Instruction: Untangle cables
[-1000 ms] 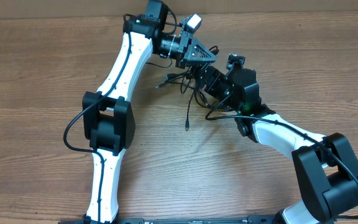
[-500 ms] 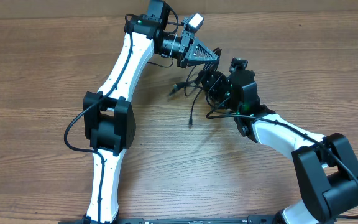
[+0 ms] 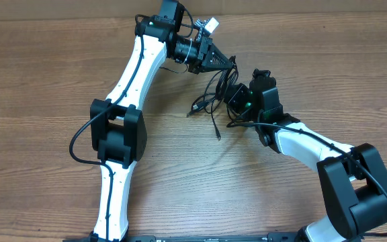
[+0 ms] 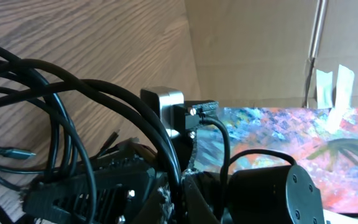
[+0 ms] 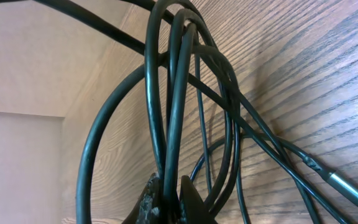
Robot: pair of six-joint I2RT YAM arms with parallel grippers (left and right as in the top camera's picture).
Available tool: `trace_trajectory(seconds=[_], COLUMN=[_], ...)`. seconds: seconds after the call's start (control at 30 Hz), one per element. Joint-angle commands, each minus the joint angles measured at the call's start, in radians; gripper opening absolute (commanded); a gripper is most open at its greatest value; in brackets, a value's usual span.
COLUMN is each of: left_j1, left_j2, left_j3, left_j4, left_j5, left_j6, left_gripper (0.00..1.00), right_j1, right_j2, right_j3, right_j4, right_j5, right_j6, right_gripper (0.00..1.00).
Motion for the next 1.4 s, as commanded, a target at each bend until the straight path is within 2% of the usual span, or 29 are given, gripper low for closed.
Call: trace_trajectory(seconds=[0.0, 0.33, 0.73, 0.93, 1.37], left_j1=[-0.006, -0.006, -0.006, -0.006, -0.006], left_j2=[-0.008, -0.008, -0.008, -0.008, -0.008], left_j3=[0.02, 0.02, 0.019, 0.019, 0.019], left_j4=[0.003, 0.003, -0.005, -0.02, -0.043], left_j5=[-0.019, -0.019, -0.143, -0.277, -0.559], left_j6=[-0.008, -0.007, 0.024, 0.067, 0.068], left_gripper=[0.04, 0.04, 0.04, 0.04, 0.04], right_j1=[-0.004, -0.004, -0.004, -0.004, -0.004], right_j2=[-0.008, -0.008, -0.008, -0.008, -0.008], right_j3=[-0.002, -0.002, -0.002, -0.002, -0.002], right_j4=[-0.008, -0.033, -0.032, -0.032, -0.036], right_j5=[0.008, 0.008, 0.008, 0.009, 0.007], right_j6=[-0.03, -0.03, -0.03, -0.03, -0.028], right_gripper=[0.04, 0.04, 0.04, 0.04, 0.04])
